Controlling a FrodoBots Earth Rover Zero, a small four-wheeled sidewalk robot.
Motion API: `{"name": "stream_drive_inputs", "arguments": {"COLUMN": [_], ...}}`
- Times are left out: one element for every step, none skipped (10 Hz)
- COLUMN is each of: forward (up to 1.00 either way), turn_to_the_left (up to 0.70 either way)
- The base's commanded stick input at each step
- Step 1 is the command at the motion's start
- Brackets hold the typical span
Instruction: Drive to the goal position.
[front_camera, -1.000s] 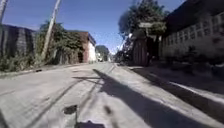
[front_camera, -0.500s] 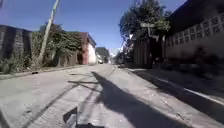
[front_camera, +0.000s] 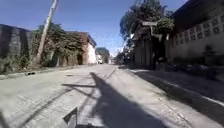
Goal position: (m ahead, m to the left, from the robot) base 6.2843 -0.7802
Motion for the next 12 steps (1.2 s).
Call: {"name": "stream_drive_inputs", "arguments": {"forward": [0.85, 0.85, 0.85, 0.85, 0.85, 0.85, 0.85, 0.85, 0.85, 0.85, 0.85, 0.85], "turn_to_the_left": [0.0, 0.0, 0.0, 0.0, 0.0, 0.0, 0.0, 0.0, 0.0, 0.0, 0.0, 0.0]}}
